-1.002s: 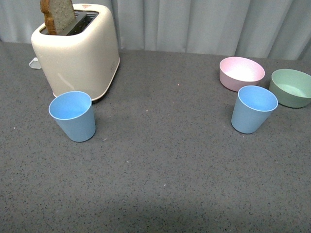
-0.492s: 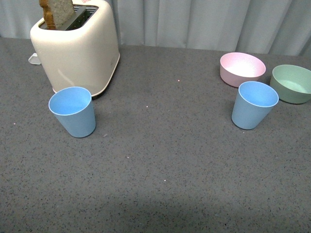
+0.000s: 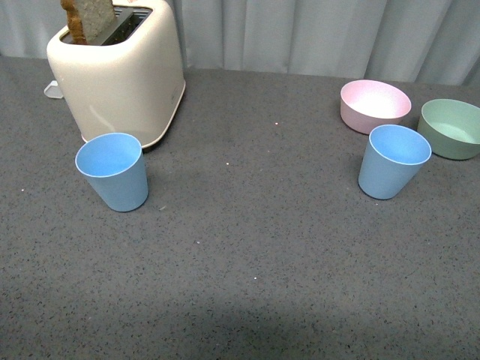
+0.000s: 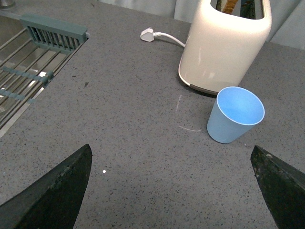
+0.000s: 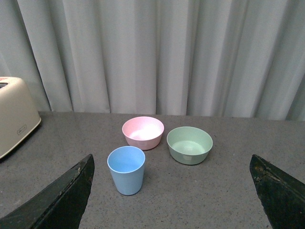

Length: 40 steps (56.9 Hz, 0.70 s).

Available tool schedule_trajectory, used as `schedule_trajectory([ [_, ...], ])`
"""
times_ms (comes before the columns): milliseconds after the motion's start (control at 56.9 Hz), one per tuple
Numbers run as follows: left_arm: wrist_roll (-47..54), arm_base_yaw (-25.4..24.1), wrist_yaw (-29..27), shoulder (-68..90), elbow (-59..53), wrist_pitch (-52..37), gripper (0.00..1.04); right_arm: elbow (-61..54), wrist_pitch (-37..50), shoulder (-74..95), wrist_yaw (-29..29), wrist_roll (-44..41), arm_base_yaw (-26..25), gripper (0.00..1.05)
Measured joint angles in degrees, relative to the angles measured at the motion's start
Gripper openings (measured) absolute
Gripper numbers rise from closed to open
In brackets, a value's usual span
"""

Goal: Stack blue cups with both arms

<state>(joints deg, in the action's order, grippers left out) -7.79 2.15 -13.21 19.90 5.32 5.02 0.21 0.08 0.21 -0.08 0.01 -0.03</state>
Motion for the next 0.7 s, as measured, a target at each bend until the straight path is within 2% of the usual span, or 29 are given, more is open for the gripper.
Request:
schedule_trajectory([
  [317,-1.55,-1.11,7.45,36.17,9.77,-23.69,0.98,0.0,0.0,0.0,0.0,-0.02,0.0,0.95],
  [492,-3.37,0.31,12.41,55.34,20.11,-22.38,0.98,0.0,0.0,0.0,0.0,-0.02,0.0,0.95],
  [703,-5.4,2.1,14.8,71.12,31.82,-17.33,0.98,0.0,0.0,0.0,0.0,-0.02,0.0,0.95],
])
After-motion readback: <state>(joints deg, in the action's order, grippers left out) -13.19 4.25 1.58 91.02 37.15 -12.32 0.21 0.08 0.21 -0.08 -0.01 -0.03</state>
